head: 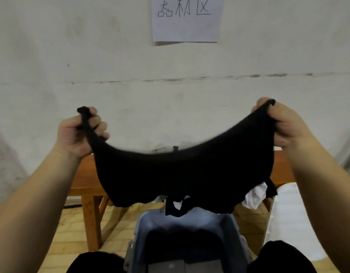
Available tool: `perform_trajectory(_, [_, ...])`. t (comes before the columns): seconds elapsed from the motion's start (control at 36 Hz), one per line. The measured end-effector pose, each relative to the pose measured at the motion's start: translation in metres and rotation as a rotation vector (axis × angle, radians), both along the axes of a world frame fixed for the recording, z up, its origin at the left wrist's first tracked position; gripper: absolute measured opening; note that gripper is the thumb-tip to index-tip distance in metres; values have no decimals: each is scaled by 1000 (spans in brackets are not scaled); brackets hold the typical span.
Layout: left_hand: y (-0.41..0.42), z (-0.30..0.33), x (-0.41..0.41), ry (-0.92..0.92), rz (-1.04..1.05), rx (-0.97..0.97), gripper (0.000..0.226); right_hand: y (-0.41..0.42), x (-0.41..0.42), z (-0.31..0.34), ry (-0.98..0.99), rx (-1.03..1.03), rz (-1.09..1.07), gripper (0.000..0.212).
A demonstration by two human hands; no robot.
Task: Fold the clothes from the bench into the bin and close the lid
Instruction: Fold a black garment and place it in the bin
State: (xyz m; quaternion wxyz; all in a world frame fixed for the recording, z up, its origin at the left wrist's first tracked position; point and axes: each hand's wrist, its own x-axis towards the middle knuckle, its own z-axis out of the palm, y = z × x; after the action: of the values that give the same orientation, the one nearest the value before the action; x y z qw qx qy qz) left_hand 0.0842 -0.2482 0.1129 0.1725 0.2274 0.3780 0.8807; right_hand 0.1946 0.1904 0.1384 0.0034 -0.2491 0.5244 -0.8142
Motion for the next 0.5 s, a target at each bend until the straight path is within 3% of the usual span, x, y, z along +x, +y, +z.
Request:
perform_trajectory(0.06, [22,7,7,40,34,-33,29,-18,3,10,30,168,-131,30])
perform_trajectory(0.14, [66,12,10,222,-67,-108,15,-50,-7,11,118,240,-233,15])
perform_trajectory(0.19, [93,17,23,318,-41,-220,10,-74,-9,9,162,319,-319,29])
perform_trajectory(0.33, [146,18,48,366,-60,-232,11,-111,-8,1,265,231,-332,21])
perform_trajectory(0.5, [176,18,72,286,-48,-147,32,-120,-13,-10,268,184,-358,26])
